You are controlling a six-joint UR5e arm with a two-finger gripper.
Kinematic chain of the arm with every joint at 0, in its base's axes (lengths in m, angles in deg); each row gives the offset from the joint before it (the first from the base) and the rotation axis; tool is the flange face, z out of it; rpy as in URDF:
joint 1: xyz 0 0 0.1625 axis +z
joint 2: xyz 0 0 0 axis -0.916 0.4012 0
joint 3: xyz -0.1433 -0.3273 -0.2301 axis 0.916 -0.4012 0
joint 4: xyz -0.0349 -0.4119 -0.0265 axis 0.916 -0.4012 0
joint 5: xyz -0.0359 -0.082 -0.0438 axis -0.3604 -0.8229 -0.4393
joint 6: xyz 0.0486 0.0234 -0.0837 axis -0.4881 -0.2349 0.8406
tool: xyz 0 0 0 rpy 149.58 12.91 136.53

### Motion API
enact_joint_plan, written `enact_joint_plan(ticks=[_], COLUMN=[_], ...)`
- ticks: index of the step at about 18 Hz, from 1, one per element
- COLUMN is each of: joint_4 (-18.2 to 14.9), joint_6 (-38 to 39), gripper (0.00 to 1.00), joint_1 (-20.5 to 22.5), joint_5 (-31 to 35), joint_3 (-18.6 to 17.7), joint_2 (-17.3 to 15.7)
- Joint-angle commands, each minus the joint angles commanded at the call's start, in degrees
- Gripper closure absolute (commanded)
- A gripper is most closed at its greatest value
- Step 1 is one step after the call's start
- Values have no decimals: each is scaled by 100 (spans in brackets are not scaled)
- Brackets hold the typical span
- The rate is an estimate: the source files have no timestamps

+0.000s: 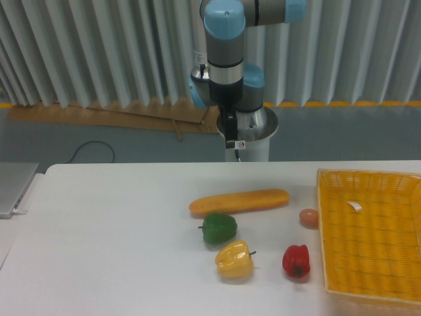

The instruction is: Place the bread in the basket

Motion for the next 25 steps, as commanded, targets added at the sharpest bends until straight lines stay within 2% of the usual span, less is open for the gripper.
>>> enact_joint_plan(ticks=[16,17,19,20,25], joint_4=[53,157,691,851,949], joint_6=[0,9,0,9,-17], gripper=[0,0,0,0,0], joint_1=[0,0,44,61,88], joint_5=[44,53,27,18,62], joint_3=[-88,-192,-508,-623,-755], joint_2=[61,70,62,70,132])
